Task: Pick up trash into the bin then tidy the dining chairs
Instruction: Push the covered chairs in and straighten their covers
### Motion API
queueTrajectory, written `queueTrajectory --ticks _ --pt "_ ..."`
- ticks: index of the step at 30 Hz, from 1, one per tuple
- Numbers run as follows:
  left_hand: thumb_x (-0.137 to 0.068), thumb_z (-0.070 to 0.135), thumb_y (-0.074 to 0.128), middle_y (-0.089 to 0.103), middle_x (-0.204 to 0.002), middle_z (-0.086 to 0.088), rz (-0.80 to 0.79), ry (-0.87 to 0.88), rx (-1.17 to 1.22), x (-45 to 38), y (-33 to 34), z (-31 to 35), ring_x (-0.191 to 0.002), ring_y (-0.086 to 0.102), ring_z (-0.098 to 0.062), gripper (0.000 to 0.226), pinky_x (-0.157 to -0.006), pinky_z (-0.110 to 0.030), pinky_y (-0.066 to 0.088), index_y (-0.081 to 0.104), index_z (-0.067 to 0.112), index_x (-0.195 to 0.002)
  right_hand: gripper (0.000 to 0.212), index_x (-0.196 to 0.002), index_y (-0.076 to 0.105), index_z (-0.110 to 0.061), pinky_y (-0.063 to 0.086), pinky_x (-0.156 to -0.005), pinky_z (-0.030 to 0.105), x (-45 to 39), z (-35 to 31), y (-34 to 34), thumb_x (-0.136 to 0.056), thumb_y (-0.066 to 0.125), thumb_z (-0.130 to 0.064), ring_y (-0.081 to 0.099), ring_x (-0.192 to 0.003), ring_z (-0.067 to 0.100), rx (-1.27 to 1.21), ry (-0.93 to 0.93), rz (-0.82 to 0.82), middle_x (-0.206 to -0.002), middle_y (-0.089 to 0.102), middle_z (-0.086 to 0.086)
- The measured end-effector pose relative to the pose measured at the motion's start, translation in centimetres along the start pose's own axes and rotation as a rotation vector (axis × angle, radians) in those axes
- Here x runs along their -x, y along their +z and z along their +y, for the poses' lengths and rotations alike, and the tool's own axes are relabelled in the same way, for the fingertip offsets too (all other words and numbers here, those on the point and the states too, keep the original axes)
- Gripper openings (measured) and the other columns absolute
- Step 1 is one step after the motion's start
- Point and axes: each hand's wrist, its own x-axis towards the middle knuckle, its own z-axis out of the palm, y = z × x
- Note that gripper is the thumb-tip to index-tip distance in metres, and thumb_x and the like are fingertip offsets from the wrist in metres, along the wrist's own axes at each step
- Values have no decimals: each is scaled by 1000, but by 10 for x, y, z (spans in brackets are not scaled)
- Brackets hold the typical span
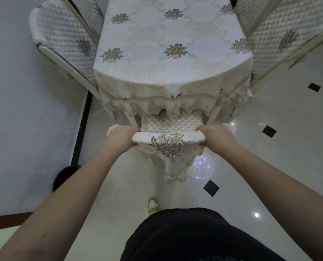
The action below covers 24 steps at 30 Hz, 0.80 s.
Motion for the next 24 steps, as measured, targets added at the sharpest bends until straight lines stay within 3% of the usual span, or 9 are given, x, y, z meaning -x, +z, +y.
queueTrajectory --ticks 15,20,24 --pt "-81 27 68 68 -91 3 32 -57 -32 7 -6 10 -72 48 -15 10 -62 -26 29 67 27 -92 27 -101 61 -21 30 -69 29 0 -5 3 -78 71 -30 60 -91 25 25 59 -18 -97 67 2" --pt "-84 28 65 68 -96 2 -24 -40 -86 6 -9 10 -87 62 -19 13 -64 -26 35 67 27 -97 33 -108 60 -20 31 -73 31 -2 -12 3 -78 72 -27 60 -97 26 54 103 -65 -101 66 4" --pt "-84 28 64 68 -96 3 -56 -55 -94 3 -7 10 -81 59 -18 15 -64 -27 35 67 28 -100 30 -106 60 -20 33 -73 31 -2 -12 4 -78 71 -26 59 -98 26 53 104 -81 -102 66 4"
